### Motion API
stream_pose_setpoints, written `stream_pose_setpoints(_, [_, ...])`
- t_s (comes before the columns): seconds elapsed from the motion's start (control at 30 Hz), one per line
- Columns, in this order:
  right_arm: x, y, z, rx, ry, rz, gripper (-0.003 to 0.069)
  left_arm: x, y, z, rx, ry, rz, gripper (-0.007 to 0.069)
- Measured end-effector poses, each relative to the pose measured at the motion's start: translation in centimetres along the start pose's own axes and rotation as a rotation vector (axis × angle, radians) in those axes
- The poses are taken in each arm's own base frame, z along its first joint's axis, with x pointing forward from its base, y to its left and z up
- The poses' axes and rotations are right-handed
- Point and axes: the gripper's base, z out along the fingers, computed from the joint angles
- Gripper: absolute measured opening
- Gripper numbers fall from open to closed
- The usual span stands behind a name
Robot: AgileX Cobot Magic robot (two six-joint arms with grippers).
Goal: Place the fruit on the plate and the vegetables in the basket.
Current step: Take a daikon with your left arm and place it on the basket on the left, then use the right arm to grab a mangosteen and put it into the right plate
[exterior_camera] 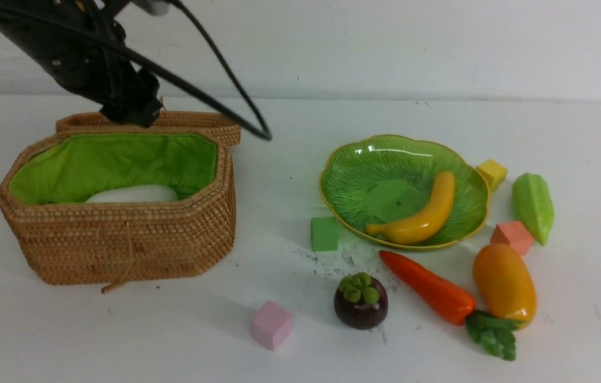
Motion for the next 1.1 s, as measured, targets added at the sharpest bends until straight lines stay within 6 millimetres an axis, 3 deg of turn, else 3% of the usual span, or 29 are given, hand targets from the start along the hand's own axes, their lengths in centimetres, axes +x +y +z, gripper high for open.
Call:
stream_pose_setpoints(0.13, [-0.1, -1.5, 4.6, -0.005, 0.151, 0.055, 0.0233, 0.6, -2.2, -5.3, 0.07, -0.002, -0.15, 0.0043])
stream_pose_setpoints(0.2, [0.0, -2.2, 6.6, -0.006, 0.212, 0.08, 0.0235, 1.2, -3.4, -7.3, 0.099, -0.012, -0.157, -0.0013])
stream_pose_setpoints(0.33, [0.7, -3.7, 11.1, 0.0, 0.349, 0.155, 0.0236, 3.8, -6.2, -9.7, 0.169, -0.031, -0.138, -0.0013])
stream_pose_setpoints(0.5, [2.6, -5.5, 16.5, 0.008, 0.518, 0.226, 0.0236, 9.8, -9.4, -11.4, 0.264, -0.082, -0.148, -0.0013])
stream_pose_setpoints(0.7, [3.9, -5.8, 21.2, 0.021, 0.657, 0.24, 0.0215, 16.2, -10.7, -12.4, 0.305, -0.219, -0.203, -0.0013])
stream_pose_setpoints(0.73, [3.9, -5.8, 21.3, 0.025, 0.659, 0.24, 0.0214, 16.4, -10.7, -12.6, 0.305, -0.232, -0.205, -0.0013])
stream_pose_setpoints(0.8, [3.8, -5.4, 23.4, 0.044, 0.695, 0.188, 0.0216, 17.9, -10.8, -12.8, 0.301, -0.297, -0.219, -0.0013])
stream_pose_setpoints(0.9, [3.9, -5.4, 25.7, 0.064, 0.728, 0.132, 0.0247, 18.6, -10.7, -13.3, 0.298, -0.354, -0.226, -0.0013])
stream_pose_setpoints(1.0, [4.5, -6.0, 28.1, 0.088, 0.765, 0.102, 0.0311, 18.9, -10.6, -14.3, 0.297, -0.42, -0.234, -0.0013])
stream_pose_setpoints(1.1, [6.0, -7.1, 31.0, 0.111, 0.803, 0.1, 0.0428, 19.2, -10.5, -15.1, 0.301, -0.465, -0.242, -0.0013])
